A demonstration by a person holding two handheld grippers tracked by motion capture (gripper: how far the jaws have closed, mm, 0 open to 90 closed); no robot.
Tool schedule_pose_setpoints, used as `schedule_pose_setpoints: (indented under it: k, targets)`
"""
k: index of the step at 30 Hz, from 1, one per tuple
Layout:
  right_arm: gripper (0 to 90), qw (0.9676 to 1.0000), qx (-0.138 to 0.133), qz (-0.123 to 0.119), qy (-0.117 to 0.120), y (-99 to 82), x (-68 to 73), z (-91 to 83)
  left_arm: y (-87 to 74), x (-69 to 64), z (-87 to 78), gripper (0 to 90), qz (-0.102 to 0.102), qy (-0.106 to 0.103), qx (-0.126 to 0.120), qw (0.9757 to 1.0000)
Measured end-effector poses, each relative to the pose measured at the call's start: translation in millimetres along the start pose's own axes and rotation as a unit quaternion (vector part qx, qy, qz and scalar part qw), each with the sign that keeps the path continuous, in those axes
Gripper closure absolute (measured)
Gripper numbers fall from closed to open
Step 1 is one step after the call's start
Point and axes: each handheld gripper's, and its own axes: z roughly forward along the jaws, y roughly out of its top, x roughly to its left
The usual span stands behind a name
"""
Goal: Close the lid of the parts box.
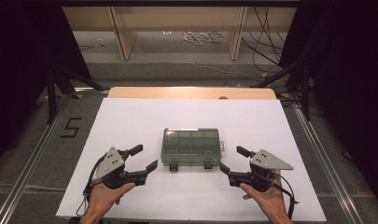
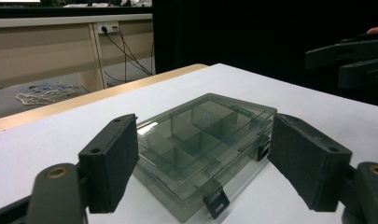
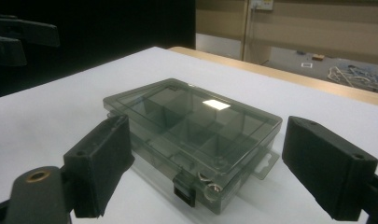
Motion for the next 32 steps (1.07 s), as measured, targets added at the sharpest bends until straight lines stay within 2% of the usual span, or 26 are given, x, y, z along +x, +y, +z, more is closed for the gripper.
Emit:
schedule_pose_setpoints:
  k: [1, 2, 3, 4, 5, 9, 14, 16, 18, 21, 23, 32]
  targets:
    - [16.4, 0.9999, -0.009, -0.012, -0.005, 0.1, -1.2, 0.2, -0.4, -2.0, -0.2, 22.5, -0.011, 0.005, -0.002, 0.9999]
    - [16.4, 0.9999, -0.010, -0.012, -0.004, 0.2, -1.0, -0.1, 0.2, -1.2, -0.3, 22.2, 0.002, 0.001, -0.003, 1.0000]
    - [16.4, 0.9999, -0.010, -0.013, -0.003, 0.1, -1.1, -0.1, 0.3, -1.7, -0.1, 22.2, -0.001, 0.001, -0.005, 1.0000]
    - [16.4, 1.0000, -0.001, -0.001, 0.000, -0.1, 0.4, -0.7, 0.5, -1.5, 0.1, 22.2, -0.001, -0.001, -0.006, 1.0000]
    - [16.4, 0.9998, -0.011, -0.014, -0.005, -0.3, -1.5, 0.5, 0.5, -1.5, 0.3, 21.8, -0.002, -0.001, -0.006, 1.0000]
    - [16.4, 0.9998, -0.012, -0.013, -0.006, -0.8, -2.2, 1.4, -0.5, -1.6, 1.2, 19.4, -0.008, 0.002, 0.001, 1.0000]
    - [16.4, 0.9998, -0.014, -0.013, -0.009, -1.0, -4.0, 1.6, 0.2, -0.6, 0.7, 18.9, -0.004, 0.003, -0.004, 1.0000]
    - [16.4, 0.9998, -0.013, -0.014, -0.009, -1.3, -4.1, 2.0, 0.1, -0.8, 0.5, 18.6, -0.008, 0.005, -0.005, 0.9999]
    - [16.4, 0.9997, -0.021, -0.013, -0.008, -1.7, -4.1, 3.2, 0.1, -1.0, 0.7, 18.6, -0.008, 0.005, -0.005, 0.9999]
    - [16.4, 0.9997, -0.015, -0.014, -0.010, -1.3, -4.1, 2.2, 0.1, -1.4, 0.9, 18.6, -0.008, 0.004, -0.005, 1.0000]
    - [16.4, 0.9996, -0.022, -0.014, -0.009, -1.7, -4.3, 3.4, -0.3, -1.0, 1.8, 18.6, -0.007, 0.001, -0.008, 0.9999]
    - [16.4, 0.9998, -0.013, -0.013, -0.009, -1.8, -4.6, 3.2, -0.4, -1.3, 1.6, 18.6, -0.008, 0.004, -0.003, 1.0000]
